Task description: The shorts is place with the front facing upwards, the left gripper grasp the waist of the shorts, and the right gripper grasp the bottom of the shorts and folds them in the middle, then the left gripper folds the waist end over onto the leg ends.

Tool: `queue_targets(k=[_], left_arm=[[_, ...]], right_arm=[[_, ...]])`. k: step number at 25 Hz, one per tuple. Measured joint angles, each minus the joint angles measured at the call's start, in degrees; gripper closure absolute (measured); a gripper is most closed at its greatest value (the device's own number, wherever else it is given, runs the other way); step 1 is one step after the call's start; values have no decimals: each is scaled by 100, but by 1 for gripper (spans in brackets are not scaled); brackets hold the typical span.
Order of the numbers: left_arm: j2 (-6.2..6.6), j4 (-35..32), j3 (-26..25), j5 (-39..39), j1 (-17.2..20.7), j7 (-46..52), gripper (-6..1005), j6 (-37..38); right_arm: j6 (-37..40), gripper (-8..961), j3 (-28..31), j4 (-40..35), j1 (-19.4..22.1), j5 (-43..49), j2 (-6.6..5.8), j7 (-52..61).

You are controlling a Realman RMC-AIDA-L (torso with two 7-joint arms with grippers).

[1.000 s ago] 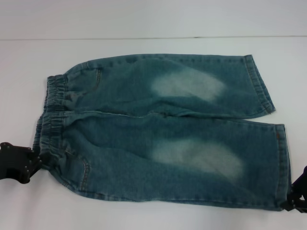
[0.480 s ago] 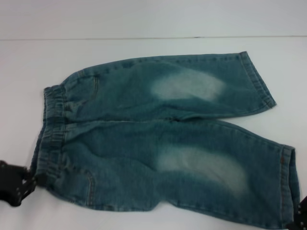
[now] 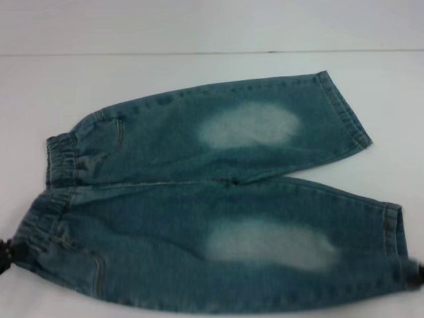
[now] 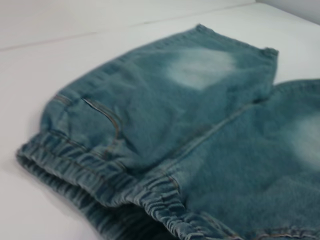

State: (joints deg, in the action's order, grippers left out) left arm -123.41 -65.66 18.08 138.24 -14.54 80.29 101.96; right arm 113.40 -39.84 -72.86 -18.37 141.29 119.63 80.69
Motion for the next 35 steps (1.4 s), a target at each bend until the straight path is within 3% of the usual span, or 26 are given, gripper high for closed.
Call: queue_targets(k=[6, 16, 25, 35], left_arm=[[-12, 52, -286, -72, -291, 36, 901, -193], [-20, 52, -427, -313, -924, 542, 896, -718], [-42, 627, -172, -656, -1463, 622, 892, -1790], [-50, 1422, 696, -934, -1865, 642, 888, -3511]], right_arm=[[-184, 871, 768, -34, -406, -331, -62, -239], [-1808, 851, 815, -9, -788, -1084, -12, -249], [-4094, 833, -199, 598, -908, -1896, 29, -335], [-6891, 812, -1464, 1990, -1405, -1990, 27, -352]])
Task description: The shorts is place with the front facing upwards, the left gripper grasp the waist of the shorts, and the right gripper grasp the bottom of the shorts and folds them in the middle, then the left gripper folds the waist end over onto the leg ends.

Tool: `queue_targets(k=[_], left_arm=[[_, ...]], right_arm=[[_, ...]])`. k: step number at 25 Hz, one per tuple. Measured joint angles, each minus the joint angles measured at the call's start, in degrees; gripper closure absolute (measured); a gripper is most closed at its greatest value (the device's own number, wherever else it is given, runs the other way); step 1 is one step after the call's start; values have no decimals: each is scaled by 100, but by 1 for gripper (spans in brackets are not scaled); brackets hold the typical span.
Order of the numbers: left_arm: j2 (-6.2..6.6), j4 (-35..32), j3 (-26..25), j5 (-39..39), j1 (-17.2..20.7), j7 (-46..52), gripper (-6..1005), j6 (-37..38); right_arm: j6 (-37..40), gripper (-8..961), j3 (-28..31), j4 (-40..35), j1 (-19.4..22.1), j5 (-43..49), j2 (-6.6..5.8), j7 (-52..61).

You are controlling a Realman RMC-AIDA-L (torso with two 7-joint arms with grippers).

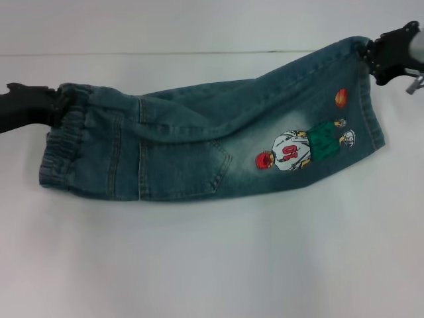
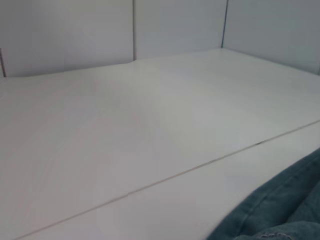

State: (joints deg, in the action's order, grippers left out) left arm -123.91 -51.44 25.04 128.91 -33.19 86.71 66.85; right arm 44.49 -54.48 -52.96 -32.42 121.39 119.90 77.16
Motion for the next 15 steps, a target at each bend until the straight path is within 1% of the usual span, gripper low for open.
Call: queue_targets(k=[3, 7, 10, 15], left_arm=[[-10, 126, 287, -80, -38, 13, 887, -514], [1, 306, 466, -119, -97, 12, 885, -995], [18, 416, 624, -119, -124, 8, 884, -1356], [16, 477, 729, -121, -155, -5, 882, -1600]], right_arm=[[-646, 806, -288, 380, -171, 0, -3, -5], [-1291, 798, -393, 845, -409, -19, -1, -211], [-1410, 792, -410, 984, -527, -85, 7, -334], [-1443, 782, -416, 1121, -648, -217, -10, -435]])
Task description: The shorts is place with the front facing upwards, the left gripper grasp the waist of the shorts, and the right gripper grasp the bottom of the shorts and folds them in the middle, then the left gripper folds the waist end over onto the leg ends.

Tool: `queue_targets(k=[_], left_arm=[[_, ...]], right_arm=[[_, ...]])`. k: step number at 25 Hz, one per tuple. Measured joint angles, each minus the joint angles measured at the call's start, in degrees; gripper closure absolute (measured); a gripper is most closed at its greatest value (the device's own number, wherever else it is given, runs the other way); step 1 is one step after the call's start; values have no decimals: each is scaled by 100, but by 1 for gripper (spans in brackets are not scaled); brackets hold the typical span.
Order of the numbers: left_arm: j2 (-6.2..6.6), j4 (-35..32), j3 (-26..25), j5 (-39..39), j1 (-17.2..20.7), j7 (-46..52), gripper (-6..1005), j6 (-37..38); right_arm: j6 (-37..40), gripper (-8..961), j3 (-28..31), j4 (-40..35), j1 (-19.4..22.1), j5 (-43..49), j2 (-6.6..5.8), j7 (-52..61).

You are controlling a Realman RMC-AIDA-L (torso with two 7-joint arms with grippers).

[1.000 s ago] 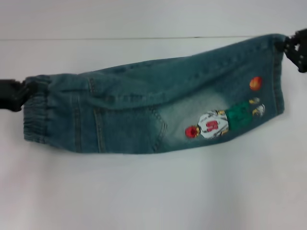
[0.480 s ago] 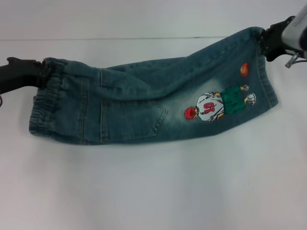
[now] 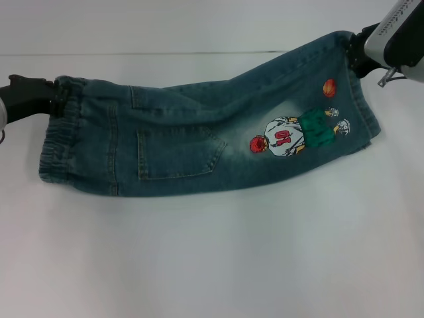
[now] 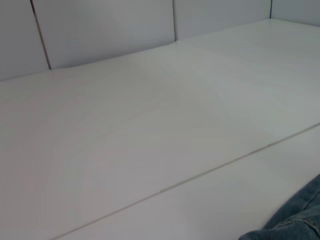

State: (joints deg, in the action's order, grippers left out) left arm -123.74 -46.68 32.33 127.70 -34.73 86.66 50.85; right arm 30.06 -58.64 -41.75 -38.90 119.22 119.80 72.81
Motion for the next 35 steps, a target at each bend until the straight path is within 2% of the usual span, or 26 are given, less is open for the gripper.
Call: queue_targets(k=[8, 15, 20, 26, 31, 35], left_arm=[[-11, 83, 113, 0, -11, -76, 878, -127], [-27, 95, 534, 38, 61, -101, 875, -263], [-34, 98, 741, 120, 96, -69, 686, -470], [-36, 53, 933, 180, 177, -89, 438, -696], [-27, -45, 982, 432, 220, 107, 323, -678], [-23, -160, 910, 537, 290, 244, 231, -607]], right_arm=[[-111, 765, -13, 158, -33, -5, 17, -141], [-348, 751, -293, 237, -11, -6, 38, -120], [-606, 741, -500, 255, 46, -6, 44, -95], [-739, 503, -526, 291, 100, -105, 44, -111], [-744, 278, -568, 264, 150, -223, 44, -136], [-776, 172, -592, 235, 190, -316, 44, -144]])
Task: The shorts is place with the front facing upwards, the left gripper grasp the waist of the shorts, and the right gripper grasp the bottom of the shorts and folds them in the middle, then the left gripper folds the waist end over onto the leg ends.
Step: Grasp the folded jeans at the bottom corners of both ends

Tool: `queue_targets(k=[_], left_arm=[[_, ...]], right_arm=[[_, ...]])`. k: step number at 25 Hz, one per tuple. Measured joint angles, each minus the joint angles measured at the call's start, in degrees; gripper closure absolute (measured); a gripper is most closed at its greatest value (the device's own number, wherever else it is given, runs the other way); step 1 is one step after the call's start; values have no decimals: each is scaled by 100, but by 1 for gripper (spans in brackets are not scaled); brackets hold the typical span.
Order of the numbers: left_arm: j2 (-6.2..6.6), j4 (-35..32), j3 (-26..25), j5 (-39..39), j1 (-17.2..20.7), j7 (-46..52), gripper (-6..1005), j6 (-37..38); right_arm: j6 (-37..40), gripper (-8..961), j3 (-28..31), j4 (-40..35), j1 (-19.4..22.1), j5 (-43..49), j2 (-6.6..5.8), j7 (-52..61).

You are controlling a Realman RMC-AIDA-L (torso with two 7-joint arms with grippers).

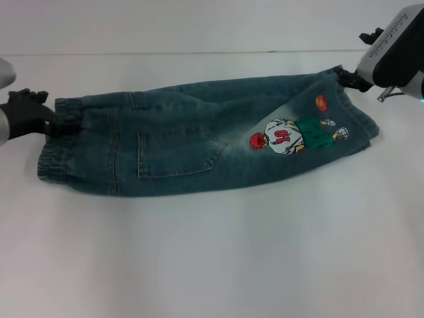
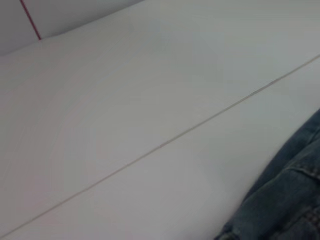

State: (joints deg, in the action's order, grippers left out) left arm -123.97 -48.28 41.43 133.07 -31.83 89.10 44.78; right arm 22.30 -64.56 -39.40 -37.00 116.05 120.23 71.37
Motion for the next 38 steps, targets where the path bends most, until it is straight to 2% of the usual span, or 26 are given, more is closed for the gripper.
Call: queue_targets(k=[1, 4, 9, 15, 18, 19, 20, 22, 26, 32, 38], left_arm=[[0, -96, -21, -71, 61, 11, 208, 40], [-2, -396, -54, -530, 277, -7, 159, 326], [-11, -783, -565, -2012, 811, -648, 146, 1716], [-29, -316, -1473, -3321, 1296, -1484, 147, 3340], [-26, 147, -1953, -3606, 1455, -1957, 147, 3880], [-17, 320, -2127, -3650, 1496, -2111, 147, 4007], [-6, 459, -2251, -3656, 1534, -2222, 147, 4074], [-3, 601, -2371, -3655, 1616, -2348, 146, 4129], [-18, 811, -2425, -3628, 1786, -2673, 146, 4073], [-9, 908, -2435, -3299, 1860, -2879, 147, 3676], [9, 914, -2343, -2401, 1678, -2971, 150, 3044]], right_arm=[[9, 146, -4, -14, 17, -82, -1, -7], [279, 148, 10, -158, 142, -421, -21, -80], [1848, 151, 391, -818, 685, -1223, -70, -306], [4162, 166, 1614, -886, 1024, -1526, -117, -426], [5139, 165, 1888, -774, 1171, -1515, -135, -416], [5735, 165, 1910, -742, 1295, -1494, -142, -422], [5735, 165, 1910, -742, 1295, -1494, -142, -422], [6381, 165, 1899, -736, 1452, -1482, -167, -485], [7103, 166, 1870, -598, 1684, -1249, -194, -824], [7236, 166, 1863, -333, 1674, -726, -143, -1219], [7246, 165, 1856, -74, 1582, -458, -137, -1411]])
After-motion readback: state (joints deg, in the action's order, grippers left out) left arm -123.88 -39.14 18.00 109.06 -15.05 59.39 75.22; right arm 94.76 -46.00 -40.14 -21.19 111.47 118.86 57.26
